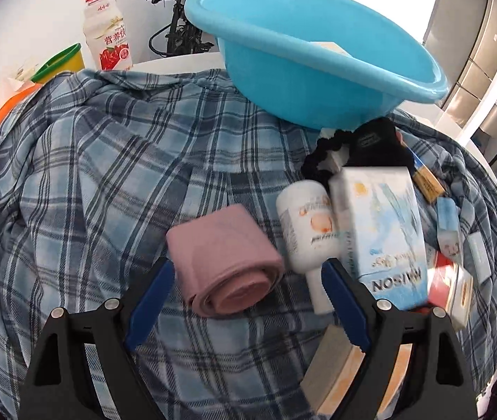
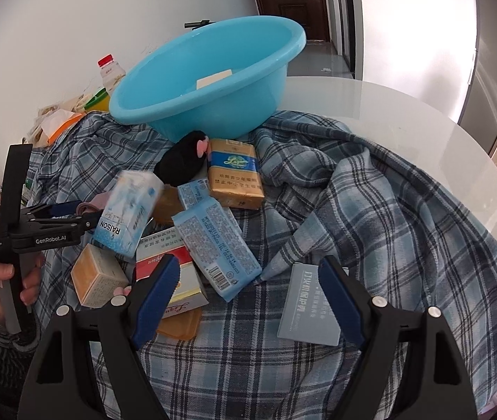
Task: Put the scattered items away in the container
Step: 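Move the left tool down toward the pink rolled item, then grasp the pink rolled item with the left gripper and lift it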
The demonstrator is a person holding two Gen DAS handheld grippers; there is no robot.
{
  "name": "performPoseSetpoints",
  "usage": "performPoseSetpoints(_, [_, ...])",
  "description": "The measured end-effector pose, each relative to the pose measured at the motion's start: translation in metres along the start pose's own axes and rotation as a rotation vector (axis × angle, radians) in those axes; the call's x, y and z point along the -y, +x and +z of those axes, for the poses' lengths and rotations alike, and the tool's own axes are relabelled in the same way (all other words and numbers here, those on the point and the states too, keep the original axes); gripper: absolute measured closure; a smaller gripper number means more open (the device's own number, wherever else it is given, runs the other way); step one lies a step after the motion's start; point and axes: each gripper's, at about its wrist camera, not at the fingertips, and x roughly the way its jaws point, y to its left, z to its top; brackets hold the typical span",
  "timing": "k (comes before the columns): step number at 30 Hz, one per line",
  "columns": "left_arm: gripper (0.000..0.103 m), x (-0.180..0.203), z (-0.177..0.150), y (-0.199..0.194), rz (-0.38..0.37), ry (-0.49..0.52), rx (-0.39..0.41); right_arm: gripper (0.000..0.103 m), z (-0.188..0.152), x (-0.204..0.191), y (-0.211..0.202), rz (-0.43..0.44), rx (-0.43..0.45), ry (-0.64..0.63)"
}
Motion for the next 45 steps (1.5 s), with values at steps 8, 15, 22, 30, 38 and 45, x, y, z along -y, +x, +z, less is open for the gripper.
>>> performPoseSetpoints(8, [0.015, -0.013, -0.002, 0.011, 0.075, -0.045, 0.002, 0.023, 0.001, 0.012, 0.002, -0.001, -0.005, 0.029])
performPoseSetpoints(15, [0.015, -0.007, -0.007, 0.021, 0.079, -0.026, -0.015, 0.023, 0.004, 0.007, 0.003, 0.011, 0.0, 0.024])
performPoseSetpoints(22, [0.03, -0.006, -0.006, 0.018, 0.095, -0.035, 0.007, 0.023, 0.0, 0.011, -0.005, -0.011, 0.007, 0.034])
performPoseSetpoints(30, [0.033, -0.009, -0.023, -0.018, 0.035, -0.033, 0.034, 0.023, -0.007, 0.015, -0.012, -0.02, 0.008, 0.049])
performPoseSetpoints(38, [0.035, -0.01, -0.039, -0.05, 0.004, -0.035, 0.077, 0.023, -0.018, 0.009, -0.025, -0.018, 0.017, 0.042])
performPoseSetpoints(45, [0.036, -0.002, -0.056, -0.073, -0.019, -0.032, 0.097, 0.023, -0.033, 0.008, -0.035, -0.029, 0.008, 0.041])
